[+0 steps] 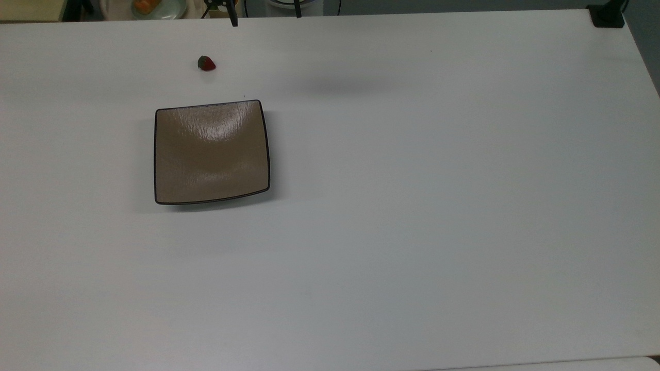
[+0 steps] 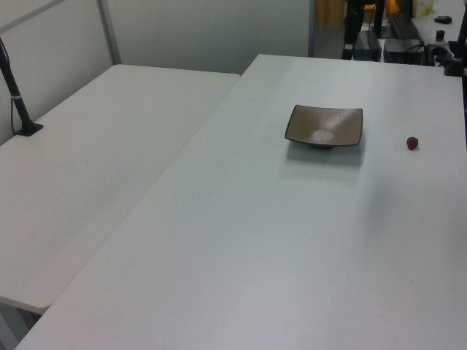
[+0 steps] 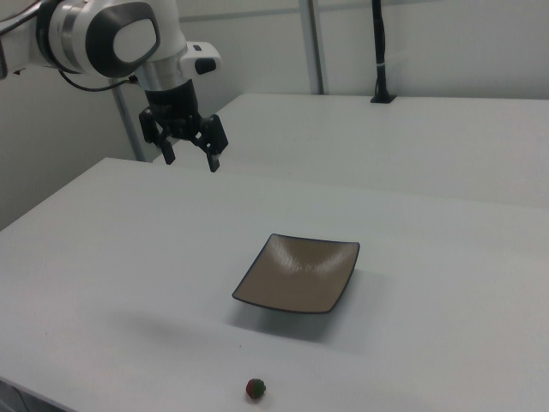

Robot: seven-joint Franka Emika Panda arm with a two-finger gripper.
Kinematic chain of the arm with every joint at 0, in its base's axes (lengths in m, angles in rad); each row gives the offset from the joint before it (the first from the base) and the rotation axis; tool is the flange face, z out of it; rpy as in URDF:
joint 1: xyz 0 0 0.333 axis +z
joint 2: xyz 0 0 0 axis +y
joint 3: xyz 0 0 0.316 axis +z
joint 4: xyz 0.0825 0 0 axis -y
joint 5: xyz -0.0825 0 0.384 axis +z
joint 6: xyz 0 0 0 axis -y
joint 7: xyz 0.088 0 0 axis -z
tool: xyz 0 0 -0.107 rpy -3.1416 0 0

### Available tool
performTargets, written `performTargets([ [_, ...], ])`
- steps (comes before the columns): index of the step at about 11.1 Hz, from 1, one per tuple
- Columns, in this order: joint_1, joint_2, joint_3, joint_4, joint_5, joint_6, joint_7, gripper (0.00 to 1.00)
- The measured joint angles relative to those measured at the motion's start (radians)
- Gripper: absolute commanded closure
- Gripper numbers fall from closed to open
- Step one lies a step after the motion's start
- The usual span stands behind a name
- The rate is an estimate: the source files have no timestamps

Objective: Strawberries on a ceramic plate

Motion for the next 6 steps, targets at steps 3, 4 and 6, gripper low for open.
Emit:
performTargets([
  [3, 0.004, 0.006, 0.000, -0.001, 0.000, 0.000, 0.000, 0.00],
  [4, 0.005, 0.010, 0.000, -0.001, 0.000, 0.000, 0.000, 0.00],
  [6, 0.006, 0.013, 0.000, -0.001, 0.000, 0.000, 0.000, 0.00],
])
